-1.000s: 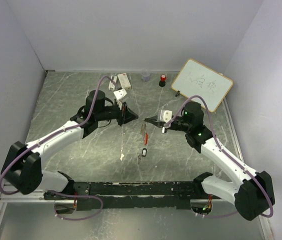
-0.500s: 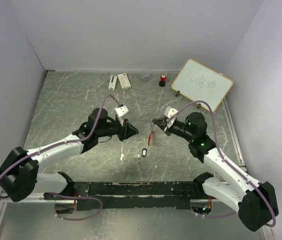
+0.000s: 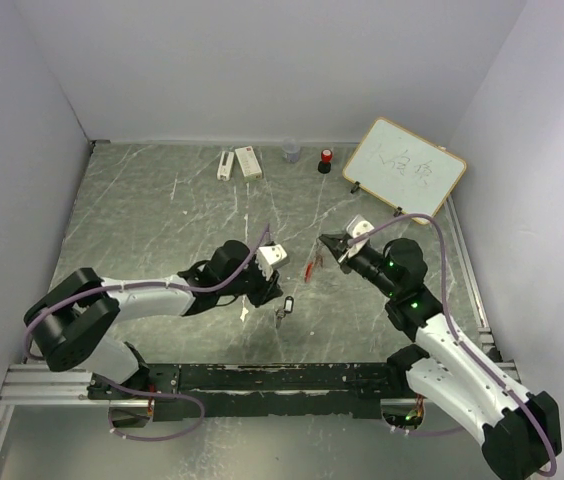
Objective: Put the keys on the keyring
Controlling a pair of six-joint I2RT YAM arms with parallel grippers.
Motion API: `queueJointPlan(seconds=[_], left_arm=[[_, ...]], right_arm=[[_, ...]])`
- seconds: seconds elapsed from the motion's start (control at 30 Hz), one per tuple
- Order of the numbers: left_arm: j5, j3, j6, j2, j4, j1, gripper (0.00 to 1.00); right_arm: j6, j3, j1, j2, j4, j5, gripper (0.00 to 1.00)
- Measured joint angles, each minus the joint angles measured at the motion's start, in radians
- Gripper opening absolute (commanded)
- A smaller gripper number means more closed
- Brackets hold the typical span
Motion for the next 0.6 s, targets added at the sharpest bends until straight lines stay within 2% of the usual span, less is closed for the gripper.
queueJointPlan(seconds=[0.4, 0.6], left_arm=[[-0.034, -0.017, 0.057, 0.073, 0.054, -0.056, 0.32], [-0.015, -0.028, 0.084, 0.085, 0.057, -0.075, 0.35]], right_arm=[[0.021, -0.025, 0.000, -0.062, 0.000, 0.043, 0.00], [0.021, -0.025, 0.000, -0.069, -0.001, 0.050, 0.00]])
